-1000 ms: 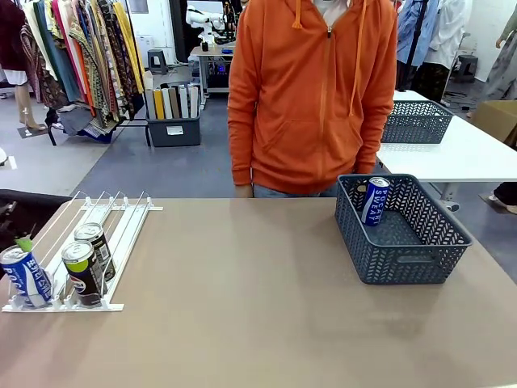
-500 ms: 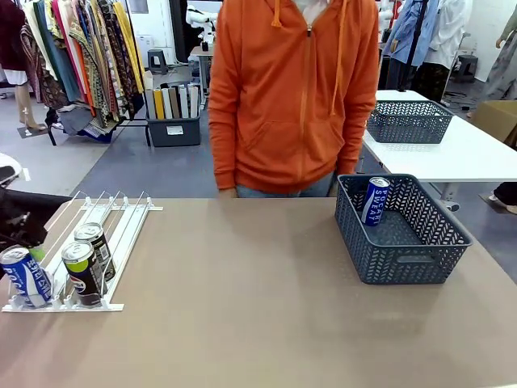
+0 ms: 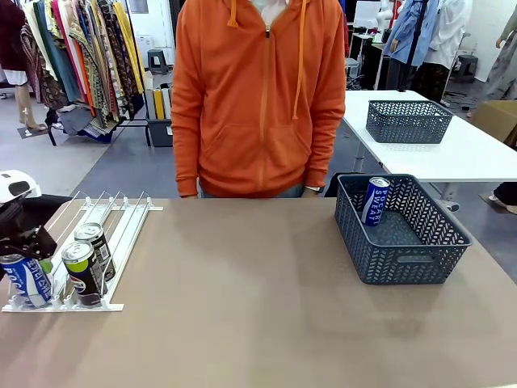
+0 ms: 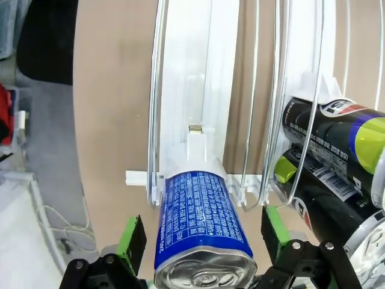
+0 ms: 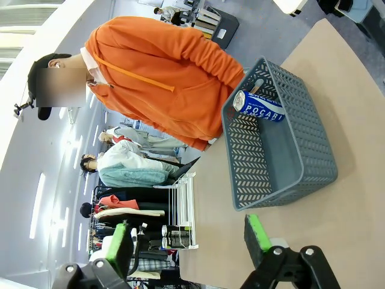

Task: Retrieve and store the cans from the dispenser.
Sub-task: Pick up the last remaining can from one row of the Automatic Can Dispenser and place it in the middle of the table.

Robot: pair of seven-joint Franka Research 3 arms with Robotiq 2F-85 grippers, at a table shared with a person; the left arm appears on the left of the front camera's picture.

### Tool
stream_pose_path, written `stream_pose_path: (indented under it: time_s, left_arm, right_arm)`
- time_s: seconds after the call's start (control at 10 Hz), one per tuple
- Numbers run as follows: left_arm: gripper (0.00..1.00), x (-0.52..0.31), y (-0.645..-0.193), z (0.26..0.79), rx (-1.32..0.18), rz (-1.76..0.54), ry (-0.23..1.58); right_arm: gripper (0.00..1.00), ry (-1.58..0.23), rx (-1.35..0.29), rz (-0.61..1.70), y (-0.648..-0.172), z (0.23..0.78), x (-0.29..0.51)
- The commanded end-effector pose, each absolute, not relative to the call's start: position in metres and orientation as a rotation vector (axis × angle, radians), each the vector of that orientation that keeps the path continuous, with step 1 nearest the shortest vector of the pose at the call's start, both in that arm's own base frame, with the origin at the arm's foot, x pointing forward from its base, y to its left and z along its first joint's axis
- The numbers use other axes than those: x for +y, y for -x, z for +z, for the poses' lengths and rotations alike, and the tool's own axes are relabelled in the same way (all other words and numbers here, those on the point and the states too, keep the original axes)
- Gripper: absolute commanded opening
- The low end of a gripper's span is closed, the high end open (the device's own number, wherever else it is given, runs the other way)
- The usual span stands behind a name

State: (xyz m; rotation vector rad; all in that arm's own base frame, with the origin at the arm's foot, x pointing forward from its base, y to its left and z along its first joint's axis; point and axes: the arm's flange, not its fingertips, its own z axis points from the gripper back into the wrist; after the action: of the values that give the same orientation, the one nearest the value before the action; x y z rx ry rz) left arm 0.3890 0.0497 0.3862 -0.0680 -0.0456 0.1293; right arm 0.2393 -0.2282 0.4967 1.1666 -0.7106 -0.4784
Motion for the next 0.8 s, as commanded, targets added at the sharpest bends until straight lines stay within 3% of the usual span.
stream_pose_path:
  time_s: [0.0,0.1,0.2,0.3,0.7]
  left_arm:
    - [1.0,0.0476,-0.384,0.3877,-0.068,0.149,0.065]
    - [0.65,0.0478,-0.3842,0.3868,-0.069,0.146,0.066]
    - [0.05,0.0477,-0.3836,0.387,-0.059,0.145,0.064]
    - [0.0,0.0473,-0.3835,0.387,-0.056,0.146,0.059]
    - [0.0,0.0459,-0.3851,0.388,-0.068,0.133,0.056]
  right_arm:
    - [1.0,-1.182,-0.745,-0.461,-0.2422,0.4978,-0.2278]
    - [1.0,-1.182,-0.745,-0.461,-0.2422,0.4978,-0.2278]
    - [1.0,-1.182,-0.745,-0.461,-0.2422,0.4978,-0.2278]
    - [1.0,-1.182,-0.745,-0.461,-0.2422,0.4978,-0.2278]
    - [1.0,-1.182,-0.745,-0.461,-0.2422,0.4978,-0.2278]
